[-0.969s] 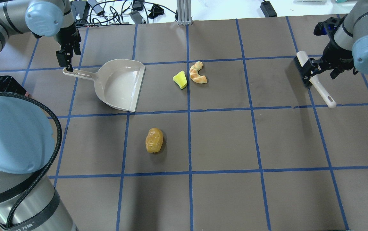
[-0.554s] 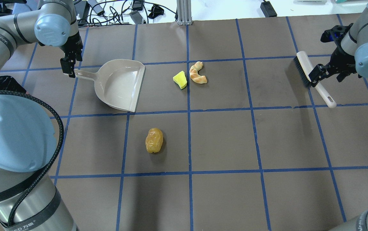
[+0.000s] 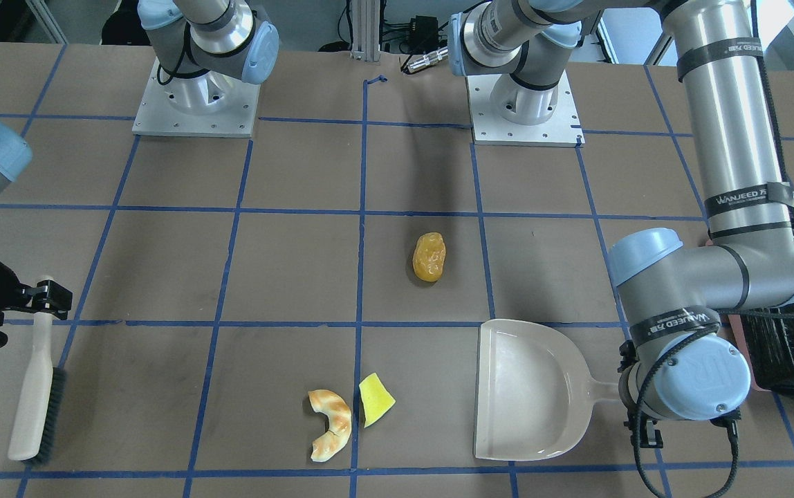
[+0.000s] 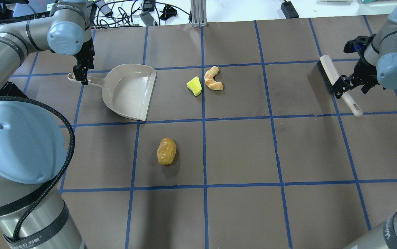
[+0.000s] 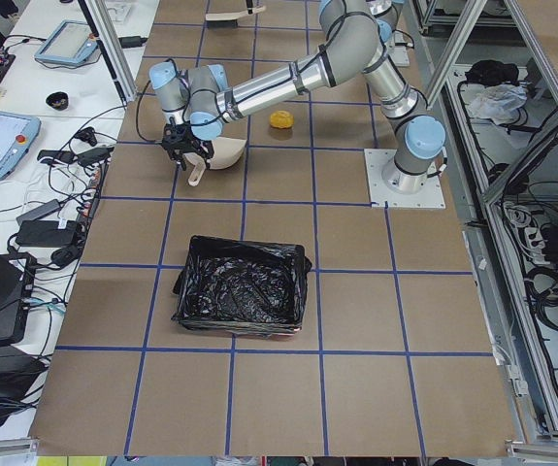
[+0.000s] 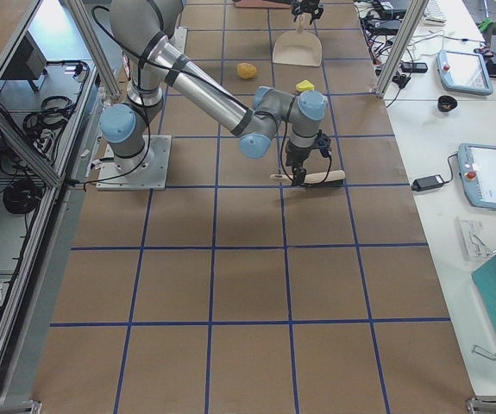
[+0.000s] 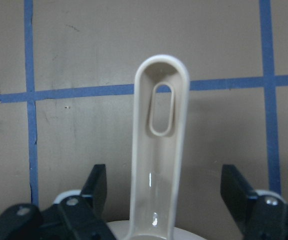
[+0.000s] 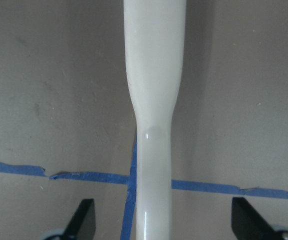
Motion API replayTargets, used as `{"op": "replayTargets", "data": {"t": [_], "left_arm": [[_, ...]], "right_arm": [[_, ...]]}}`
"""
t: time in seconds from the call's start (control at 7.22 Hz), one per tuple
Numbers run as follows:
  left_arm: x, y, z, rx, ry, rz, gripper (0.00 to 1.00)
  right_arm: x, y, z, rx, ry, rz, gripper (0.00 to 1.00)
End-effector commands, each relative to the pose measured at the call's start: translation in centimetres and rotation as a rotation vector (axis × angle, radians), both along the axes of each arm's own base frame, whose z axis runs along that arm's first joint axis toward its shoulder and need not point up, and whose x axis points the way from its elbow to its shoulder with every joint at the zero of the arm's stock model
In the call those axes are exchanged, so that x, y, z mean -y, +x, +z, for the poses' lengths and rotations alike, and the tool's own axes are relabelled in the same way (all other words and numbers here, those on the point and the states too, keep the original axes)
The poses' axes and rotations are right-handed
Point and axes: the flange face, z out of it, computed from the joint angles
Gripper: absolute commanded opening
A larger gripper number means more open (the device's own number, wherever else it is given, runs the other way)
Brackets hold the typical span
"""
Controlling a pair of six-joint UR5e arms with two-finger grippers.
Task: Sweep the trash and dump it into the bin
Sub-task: 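Slide the dustpan toward the sponge and crust while lifting the brush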
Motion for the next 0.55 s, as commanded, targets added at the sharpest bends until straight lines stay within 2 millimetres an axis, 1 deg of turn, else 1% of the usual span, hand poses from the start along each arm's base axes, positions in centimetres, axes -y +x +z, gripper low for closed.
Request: {"op": "replayTargets", "data": {"t": [0.0, 0.14, 0.28, 0.42], "left_arm": [[-1.4, -0.2, -1.6, 0.016, -0.008, -0.005, 0.72], [-1.5, -0.2, -1.5, 0.012, -0.009, -0.008, 0.49], [-1.4, -0.3, -1.0, 0.003, -0.018, -0.01, 0.25], [-1.3, -0.3, -0.4, 0.002, -0.029, -0.011, 0.04]], "right_arm": [[-0.6, 0.1, -1.2, -0.004, 0.036, -0.006, 0.95], [-1.3, 0.3, -2.1, 0.001, 0.05, -0.009, 0.95], [-1.5, 0.4, -2.3, 0.002, 0.053, -0.009, 0.94], [-1.5, 0.4, -2.3, 0.003, 0.053, -0.008, 0.85]]}}
